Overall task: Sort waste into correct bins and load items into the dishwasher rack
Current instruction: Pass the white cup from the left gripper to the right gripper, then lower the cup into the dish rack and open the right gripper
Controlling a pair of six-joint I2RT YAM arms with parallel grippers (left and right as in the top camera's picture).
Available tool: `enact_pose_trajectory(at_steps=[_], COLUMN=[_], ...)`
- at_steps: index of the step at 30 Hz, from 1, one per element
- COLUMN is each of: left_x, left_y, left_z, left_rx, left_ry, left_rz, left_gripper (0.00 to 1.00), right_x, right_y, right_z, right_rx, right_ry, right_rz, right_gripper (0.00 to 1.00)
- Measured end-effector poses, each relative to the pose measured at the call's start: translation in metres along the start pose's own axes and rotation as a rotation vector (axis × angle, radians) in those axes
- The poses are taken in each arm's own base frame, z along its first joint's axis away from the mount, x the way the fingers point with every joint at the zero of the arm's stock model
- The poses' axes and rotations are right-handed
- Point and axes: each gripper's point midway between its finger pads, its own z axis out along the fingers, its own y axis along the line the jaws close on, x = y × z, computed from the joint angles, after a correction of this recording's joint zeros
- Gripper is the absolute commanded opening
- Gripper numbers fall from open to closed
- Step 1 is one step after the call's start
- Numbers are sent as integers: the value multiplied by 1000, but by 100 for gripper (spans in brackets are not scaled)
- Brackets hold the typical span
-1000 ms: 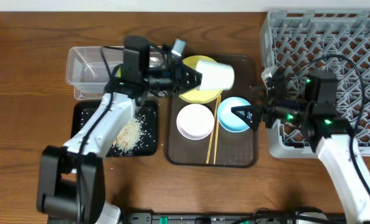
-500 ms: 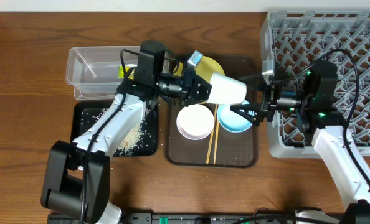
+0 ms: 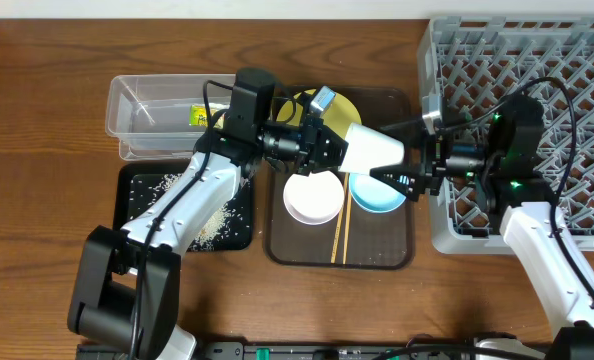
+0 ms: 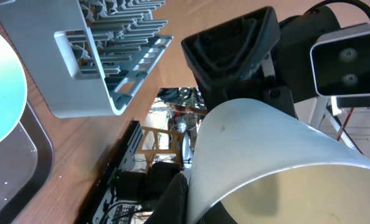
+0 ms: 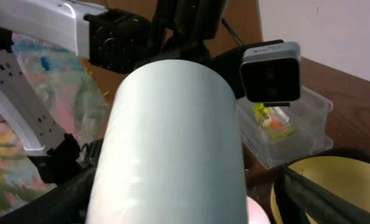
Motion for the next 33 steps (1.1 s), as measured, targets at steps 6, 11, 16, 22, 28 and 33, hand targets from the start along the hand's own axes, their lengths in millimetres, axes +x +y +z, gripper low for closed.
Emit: enact_pose_trajectory(at_steps=[6,11,16,22,28,33], left_x=[-1,0,-1,-12,-21,-16], left_y=[0,0,0,14,89,133], left_z=[0,0,0,-2,-23,-62], left_rx=[-2,-1,-2,-71,-431,-737], left_ry=[-3,-2,-4,-75,-227,-281], left_rz=[-4,-9,2,86,25,36], left_gripper=[11,16,22,31,38,40], right_x=[0,0,1,12,32,49], right_y=[2,0,-4,-17,-54,-76], right_z=[1,1,1,1,-7,-35], right_rx=[-12,0,26,110,349,534], right_ry=[1,1,4,30,88,119], right_rz=[10,10,16,90,185,295], right_gripper=[62,48,52,51,47,45])
